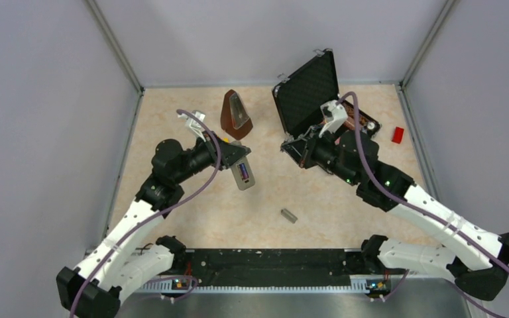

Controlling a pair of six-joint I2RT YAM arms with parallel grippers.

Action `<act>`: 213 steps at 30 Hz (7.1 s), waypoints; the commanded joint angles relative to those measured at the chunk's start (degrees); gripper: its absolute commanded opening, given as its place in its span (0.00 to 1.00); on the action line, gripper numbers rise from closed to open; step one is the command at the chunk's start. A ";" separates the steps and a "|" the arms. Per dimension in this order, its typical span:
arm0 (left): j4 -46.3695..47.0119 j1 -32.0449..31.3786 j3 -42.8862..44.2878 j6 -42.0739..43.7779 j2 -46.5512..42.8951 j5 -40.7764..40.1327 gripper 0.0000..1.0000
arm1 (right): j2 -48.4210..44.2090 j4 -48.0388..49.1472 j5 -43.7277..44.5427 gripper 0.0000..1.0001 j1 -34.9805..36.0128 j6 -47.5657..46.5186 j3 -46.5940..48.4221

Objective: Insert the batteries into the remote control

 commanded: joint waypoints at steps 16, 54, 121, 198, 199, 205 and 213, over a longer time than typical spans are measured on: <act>24.81 0.18 5.51 -17.90 10.41 1.64 0.00 | 14.12 1.41 -12.49 0.00 4.75 -20.40 17.62; 2.79 0.15 -8.98 -9.82 -12.05 -28.08 0.00 | 23.18 -4.41 -4.81 0.04 -13.43 73.00 -26.71; -5.26 0.60 -3.48 -6.26 -8.99 -34.05 0.00 | 44.20 -20.40 -18.46 0.03 -9.44 -60.11 -2.08; 56.63 -11.10 -4.58 -34.96 40.91 11.13 0.00 | 22.58 -38.55 -31.70 0.33 -12.36 11.42 15.25; 55.93 -11.10 -4.45 -35.40 40.83 10.85 0.00 | 22.12 -38.17 -31.70 0.38 -12.39 11.64 15.36; 52.19 -10.94 -3.28 -36.31 40.46 9.33 0.00 | 19.32 -37.34 -32.43 0.48 -13.56 12.54 15.59; 53.75 -10.22 -1.96 -40.24 40.69 10.23 0.00 | 12.86 -36.14 -33.80 0.56 -14.66 5.23 14.06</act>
